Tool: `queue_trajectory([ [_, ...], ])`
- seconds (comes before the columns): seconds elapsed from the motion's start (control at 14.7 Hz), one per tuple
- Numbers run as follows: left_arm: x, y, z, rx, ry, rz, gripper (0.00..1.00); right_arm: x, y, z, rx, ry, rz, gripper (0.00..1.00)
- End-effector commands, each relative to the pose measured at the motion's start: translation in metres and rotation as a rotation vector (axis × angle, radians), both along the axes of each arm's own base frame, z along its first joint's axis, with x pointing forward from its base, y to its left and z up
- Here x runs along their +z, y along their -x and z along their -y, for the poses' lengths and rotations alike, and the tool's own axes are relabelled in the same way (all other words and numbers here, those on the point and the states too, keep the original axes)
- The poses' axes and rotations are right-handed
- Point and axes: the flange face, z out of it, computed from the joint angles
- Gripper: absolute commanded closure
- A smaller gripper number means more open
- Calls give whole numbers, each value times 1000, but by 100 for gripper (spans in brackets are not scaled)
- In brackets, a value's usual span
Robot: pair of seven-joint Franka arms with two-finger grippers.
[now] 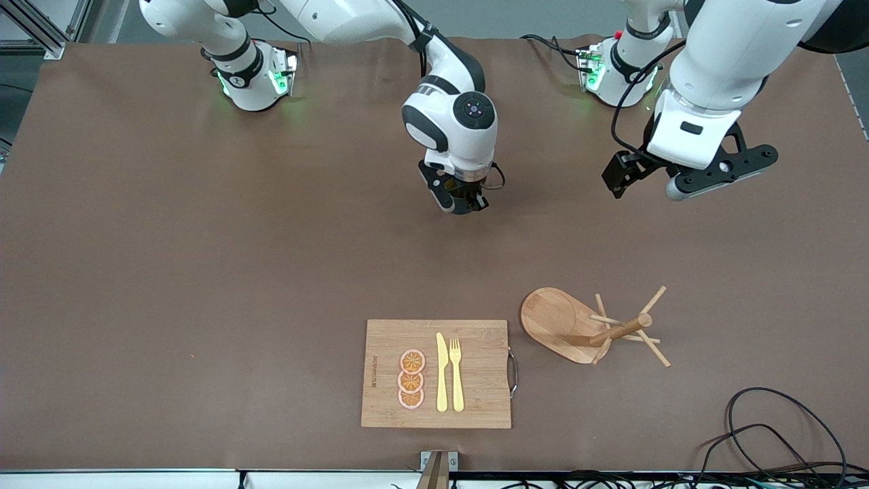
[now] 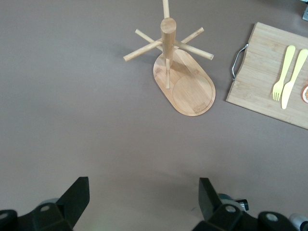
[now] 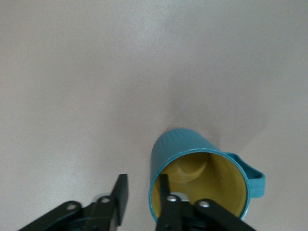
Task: Pass cup and hang on rack
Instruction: 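Hold the mug with the right gripper while the left gripper approaches it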
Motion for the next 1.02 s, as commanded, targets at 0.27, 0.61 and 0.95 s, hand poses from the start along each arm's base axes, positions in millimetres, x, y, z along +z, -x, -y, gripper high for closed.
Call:
queue_trajectory([
  [0.27, 6, 16, 31, -4, -11, 24, 0, 27, -15, 6, -26, -17, 21, 0],
  [0.61, 4, 27, 54, -16, -4, 28, 0, 109, -35, 54, 173, 38, -23, 0],
  [0.95, -5, 48, 91, -8, -57, 61, 0, 181, -70, 149, 471, 55, -57, 0],
])
